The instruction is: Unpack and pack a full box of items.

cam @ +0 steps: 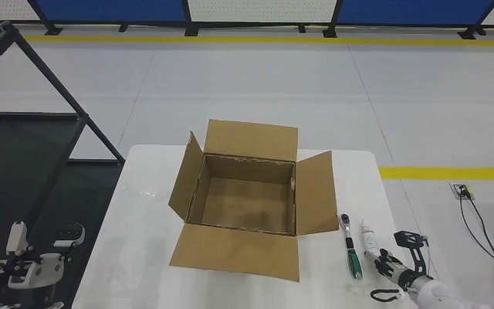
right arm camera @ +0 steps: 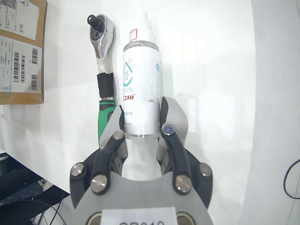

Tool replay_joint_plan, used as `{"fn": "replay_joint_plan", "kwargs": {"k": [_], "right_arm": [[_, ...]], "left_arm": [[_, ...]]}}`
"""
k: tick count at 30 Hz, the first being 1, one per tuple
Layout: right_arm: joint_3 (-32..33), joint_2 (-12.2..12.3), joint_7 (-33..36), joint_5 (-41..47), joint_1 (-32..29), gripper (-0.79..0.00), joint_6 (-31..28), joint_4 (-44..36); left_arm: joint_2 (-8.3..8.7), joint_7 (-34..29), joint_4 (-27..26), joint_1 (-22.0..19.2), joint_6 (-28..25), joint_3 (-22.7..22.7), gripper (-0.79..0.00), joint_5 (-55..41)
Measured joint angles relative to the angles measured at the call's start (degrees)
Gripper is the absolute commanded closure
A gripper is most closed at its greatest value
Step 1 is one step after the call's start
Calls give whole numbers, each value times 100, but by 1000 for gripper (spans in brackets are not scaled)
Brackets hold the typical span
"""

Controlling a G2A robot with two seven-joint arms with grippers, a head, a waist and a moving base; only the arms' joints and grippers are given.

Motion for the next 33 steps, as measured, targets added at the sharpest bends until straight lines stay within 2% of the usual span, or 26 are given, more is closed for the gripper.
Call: {"fn": "replay_joint_plan", "kwargs": {"k": [1,20,33], "right_arm": [[-4,8,-2,17,0,-785,-10,3],[-36,154,-121,189,-329,-785,16,-540],[-110,234,-274,425,-296,-785,116,-624]], "left_arm": [[0,0,0,0,0,0,-785,0],[0,0,0,0,0,0,-785,0],[0,0,0,0,0,0,-785,0]]}}
